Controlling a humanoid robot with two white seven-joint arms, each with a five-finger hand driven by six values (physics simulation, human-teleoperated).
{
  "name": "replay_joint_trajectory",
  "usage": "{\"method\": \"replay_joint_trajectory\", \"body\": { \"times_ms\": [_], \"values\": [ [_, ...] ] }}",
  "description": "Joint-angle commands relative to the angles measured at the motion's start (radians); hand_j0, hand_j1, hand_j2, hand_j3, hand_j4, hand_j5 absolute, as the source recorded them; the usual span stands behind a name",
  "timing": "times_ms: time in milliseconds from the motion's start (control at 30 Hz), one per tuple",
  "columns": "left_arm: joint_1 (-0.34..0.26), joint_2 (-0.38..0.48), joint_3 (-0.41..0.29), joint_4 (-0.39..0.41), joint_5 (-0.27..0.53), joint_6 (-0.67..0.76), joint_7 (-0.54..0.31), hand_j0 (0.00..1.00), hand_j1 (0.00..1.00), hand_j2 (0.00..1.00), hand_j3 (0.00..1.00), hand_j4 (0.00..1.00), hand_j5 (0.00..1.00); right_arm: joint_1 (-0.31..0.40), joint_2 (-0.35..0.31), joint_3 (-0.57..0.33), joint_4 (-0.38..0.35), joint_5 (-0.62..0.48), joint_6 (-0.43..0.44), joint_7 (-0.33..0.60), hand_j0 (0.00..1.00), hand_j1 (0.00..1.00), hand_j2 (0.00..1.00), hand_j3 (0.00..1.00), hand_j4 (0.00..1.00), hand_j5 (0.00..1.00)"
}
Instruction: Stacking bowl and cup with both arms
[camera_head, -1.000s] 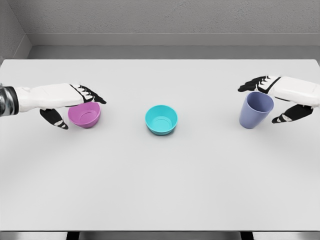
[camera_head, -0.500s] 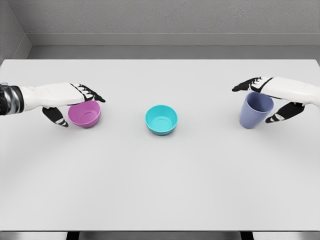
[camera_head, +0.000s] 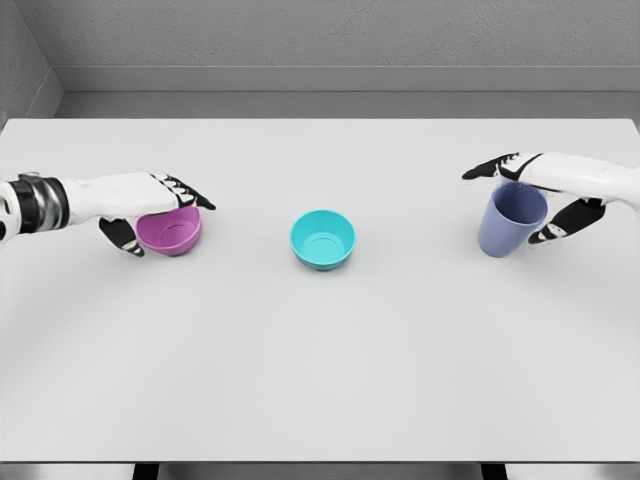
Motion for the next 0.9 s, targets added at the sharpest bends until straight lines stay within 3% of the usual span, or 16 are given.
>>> {"method": "replay_joint_trajectory", "body": {
  "times_ms": [0,333,667,867],
  "values": [
    [0.000,-0.003,-0.005,0.007,-0.001,0.002,0.000,1.00,1.00,1.00,1.00,1.00,1.00,-0.009,-0.006,0.061,0.004,-0.037,0.016,-0.002,1.00,1.00,1.00,1.00,1.00,1.00],
    [-0.002,-0.038,-0.013,0.042,-0.023,0.002,0.000,1.00,1.00,1.00,1.00,1.00,1.00,-0.029,-0.069,0.107,-0.006,-0.095,0.046,-0.006,1.00,1.00,1.00,1.00,1.00,1.00],
    [-0.003,-0.049,-0.013,0.065,-0.032,0.002,0.000,1.00,1.00,1.00,1.00,1.00,1.00,-0.049,-0.055,0.128,0.019,-0.103,0.047,-0.006,1.00,1.00,1.00,1.00,1.00,1.00],
    [-0.002,-0.049,-0.011,0.065,-0.032,0.002,0.000,0.88,0.88,0.88,0.88,0.88,0.88,-0.058,-0.037,0.128,0.043,-0.103,0.049,-0.006,1.00,1.00,1.00,1.00,1.00,1.00]
  ]
}}
